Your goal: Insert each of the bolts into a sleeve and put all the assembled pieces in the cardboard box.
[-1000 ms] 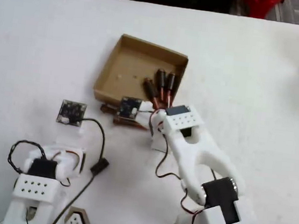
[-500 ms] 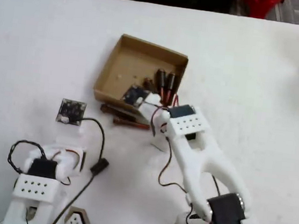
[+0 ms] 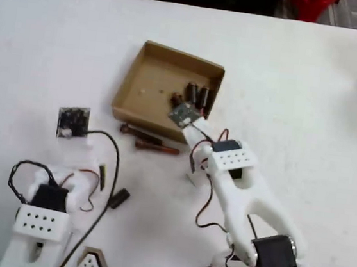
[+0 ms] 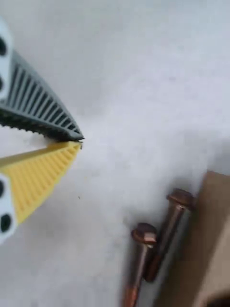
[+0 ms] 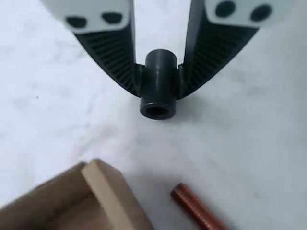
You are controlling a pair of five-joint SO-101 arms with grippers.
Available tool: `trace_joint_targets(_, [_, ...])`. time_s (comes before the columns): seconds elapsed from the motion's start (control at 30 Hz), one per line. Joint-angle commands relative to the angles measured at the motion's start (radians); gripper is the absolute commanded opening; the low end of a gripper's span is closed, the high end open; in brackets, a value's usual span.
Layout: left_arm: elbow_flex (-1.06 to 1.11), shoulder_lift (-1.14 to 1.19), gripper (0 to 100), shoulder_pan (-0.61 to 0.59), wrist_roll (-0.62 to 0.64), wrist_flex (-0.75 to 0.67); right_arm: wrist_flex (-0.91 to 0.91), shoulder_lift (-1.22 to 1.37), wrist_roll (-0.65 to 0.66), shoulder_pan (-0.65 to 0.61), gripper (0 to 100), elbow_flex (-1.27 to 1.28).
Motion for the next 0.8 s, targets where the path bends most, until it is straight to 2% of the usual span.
trace_joint_targets(0.0, [-0.155,-0.004,2,0.102,0.190,0.014,-0.013,-0.042,-0.009,0.081,1.7,-0.012])
trace_joint_targets(0.13, [-0.216,-0.004,2,0.234,0.333,-0.003,-0.007,-0.044,-0.025,0.166,1.7,-0.025])
trace_joint_targets(0.27, [-0.224,0.045,2,0.332,0.394,-0.114,0.016,-0.044,-0.049,0.272,1.7,-0.055])
trace_joint_targets(0.5, [-0.364,0.506,2,0.344,0.551,-0.262,0.015,-0.042,-0.049,0.291,1.7,-0.060])
trace_joint_targets(0.6, [-0.434,0.674,3,0.352,0.582,-0.316,0.013,-0.041,-0.048,0.289,1.7,-0.060])
trace_joint_targets(0.67, [-0.482,0.757,7,0.352,0.583,-0.342,0.013,-0.039,-0.048,0.288,1.7,-0.061])
trace_joint_targets(0.77, [-0.543,0.862,21,0.358,0.649,-0.341,0.013,-0.038,-0.046,0.271,1.7,-0.061])
